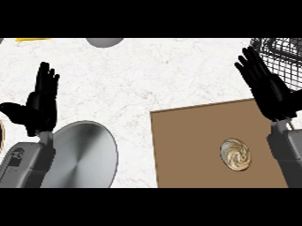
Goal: Pick the cupcake from the tray and place it in the tiered basket
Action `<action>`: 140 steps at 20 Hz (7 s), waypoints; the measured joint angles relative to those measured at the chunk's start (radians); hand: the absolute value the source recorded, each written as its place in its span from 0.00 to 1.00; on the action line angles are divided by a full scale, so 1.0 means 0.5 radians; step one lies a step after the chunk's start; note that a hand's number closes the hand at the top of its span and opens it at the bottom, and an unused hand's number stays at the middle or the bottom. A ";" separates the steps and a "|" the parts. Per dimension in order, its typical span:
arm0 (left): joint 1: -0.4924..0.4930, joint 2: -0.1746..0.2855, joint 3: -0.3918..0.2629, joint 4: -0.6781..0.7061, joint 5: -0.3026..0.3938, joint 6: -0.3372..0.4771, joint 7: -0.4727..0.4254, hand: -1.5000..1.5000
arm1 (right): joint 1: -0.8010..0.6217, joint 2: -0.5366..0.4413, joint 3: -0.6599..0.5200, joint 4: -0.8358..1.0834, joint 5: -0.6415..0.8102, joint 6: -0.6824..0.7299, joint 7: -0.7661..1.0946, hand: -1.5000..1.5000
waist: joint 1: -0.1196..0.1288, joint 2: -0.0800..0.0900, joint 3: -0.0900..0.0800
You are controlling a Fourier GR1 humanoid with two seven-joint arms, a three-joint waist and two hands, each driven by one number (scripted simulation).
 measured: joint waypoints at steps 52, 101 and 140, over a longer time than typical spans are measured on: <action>0.205 0.331 -0.244 -0.241 -0.475 -0.183 0.426 0.50 | 0.957 -0.882 0.330 -1.530 0.883 -0.605 2.480 0.00 | 0.091 -0.020 -0.041; 0.256 0.285 -0.071 -0.284 -0.559 -0.316 0.435 0.50 | 0.699 -0.066 0.666 -0.804 1.528 -0.423 2.401 1.00 | 0.062 -0.038 -0.055; 0.217 0.163 -0.042 -0.254 -0.671 -0.366 0.426 0.50 | -1.402 0.187 0.231 0.536 2.752 -0.663 2.028 1.00 | 0.104 -0.020 -0.038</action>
